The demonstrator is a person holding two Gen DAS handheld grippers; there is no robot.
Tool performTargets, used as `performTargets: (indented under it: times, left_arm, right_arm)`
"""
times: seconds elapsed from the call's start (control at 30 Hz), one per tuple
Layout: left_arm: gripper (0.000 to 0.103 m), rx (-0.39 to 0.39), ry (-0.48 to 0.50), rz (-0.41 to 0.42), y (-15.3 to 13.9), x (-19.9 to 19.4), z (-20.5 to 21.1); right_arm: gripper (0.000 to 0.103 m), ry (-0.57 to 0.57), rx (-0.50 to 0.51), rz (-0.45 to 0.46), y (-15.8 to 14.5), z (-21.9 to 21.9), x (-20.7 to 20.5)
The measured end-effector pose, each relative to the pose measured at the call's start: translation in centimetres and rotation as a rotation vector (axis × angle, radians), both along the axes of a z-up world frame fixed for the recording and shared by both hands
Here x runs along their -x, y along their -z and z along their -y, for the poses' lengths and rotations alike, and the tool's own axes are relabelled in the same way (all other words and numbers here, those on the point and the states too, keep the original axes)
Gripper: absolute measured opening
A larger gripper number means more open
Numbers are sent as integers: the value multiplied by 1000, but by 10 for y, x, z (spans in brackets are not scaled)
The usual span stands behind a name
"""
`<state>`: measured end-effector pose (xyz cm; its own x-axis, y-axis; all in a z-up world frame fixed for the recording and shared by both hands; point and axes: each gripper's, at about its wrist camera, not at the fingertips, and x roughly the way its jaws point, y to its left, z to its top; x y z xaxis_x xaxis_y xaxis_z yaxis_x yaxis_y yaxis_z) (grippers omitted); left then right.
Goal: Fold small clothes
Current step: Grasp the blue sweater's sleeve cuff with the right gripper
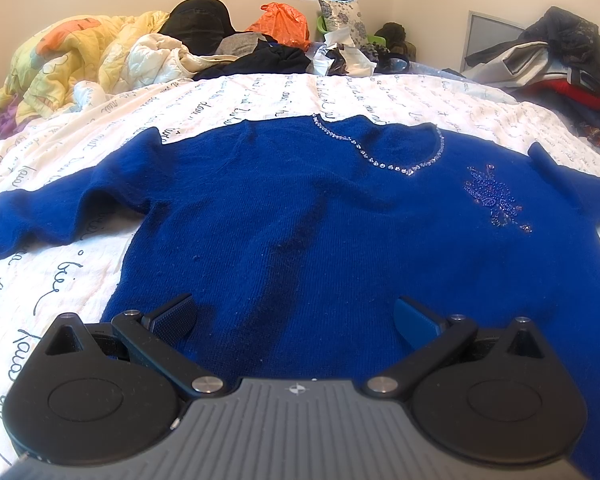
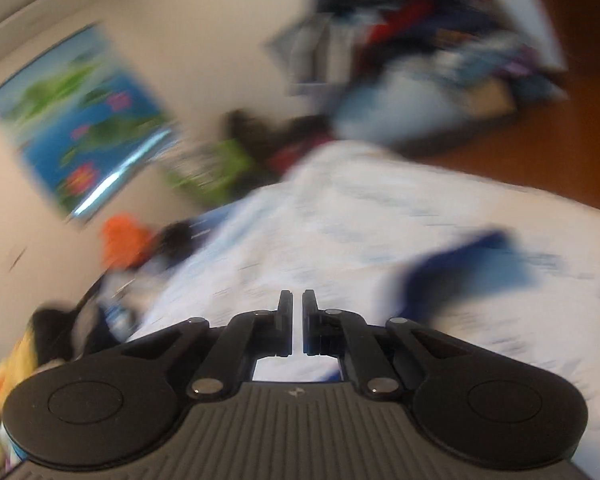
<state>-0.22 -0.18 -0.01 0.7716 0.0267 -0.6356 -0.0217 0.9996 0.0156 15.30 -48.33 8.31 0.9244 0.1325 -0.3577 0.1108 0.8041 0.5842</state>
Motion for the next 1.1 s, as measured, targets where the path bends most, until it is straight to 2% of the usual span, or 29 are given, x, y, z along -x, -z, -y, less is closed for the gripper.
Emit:
performTargets:
  times: [0.1,0.17,0.2,0.23,0.33,0.4,0.43,0.53,0.67,0.73,0.83,0.93,1.0,1.07,1.1]
  left_arm:
    - [103,0,1,0,0,0,0]
    - [103,0,2,-1,0,0,0]
    - [103,2,3,-1,-1,1,-1]
    - [103,7,4,-1,-3,1,-2]
    - [103,55,1,25,-15,8,-10]
    - [103,91,23,77,-31,14,-11]
    - [103,92,38,103,-39,15,-9]
    - [103,80,71,128,-52,6,2]
    - [103,121,34,39,-46,-17,17]
    - [103,167,26,-2,-40,-24,21]
    - [103,180,37,-21,-35,-27,27]
    - [103,107,69,-16,-32,-27,37]
    - [103,72,82,-6,-34,-27,40]
    - [103,59,83,7,-35,-27,39]
    - [103,59,79,8,-36,-27,37]
  right_arm:
    - [5,-299,26,75,-21,-118,-1]
    - [34,-522,12,33,-14,-194,0]
    - [68,-592,6,-17,-7,-222,2]
    - [77,-623,-2,-44,0,-239,7]
    - [77,-608,31,-9,8,-247,38]
    - [77,-574,3,-12,16,-219,52]
    - [77,-532,-27,-32,23,-190,53]
    - [77,-282,-136,-102,47,-94,44]
    - [77,168,-298,-122,70,54,47]
    - [58,298,-345,-145,74,106,45]
    - [56,356,-406,-209,87,153,25]
    - [57,364,-498,-245,102,173,4]
    - [55,347,-523,-242,111,166,-12]
    - [35,350,-486,-242,117,159,-19]
    - [10,349,-453,-263,118,155,-23]
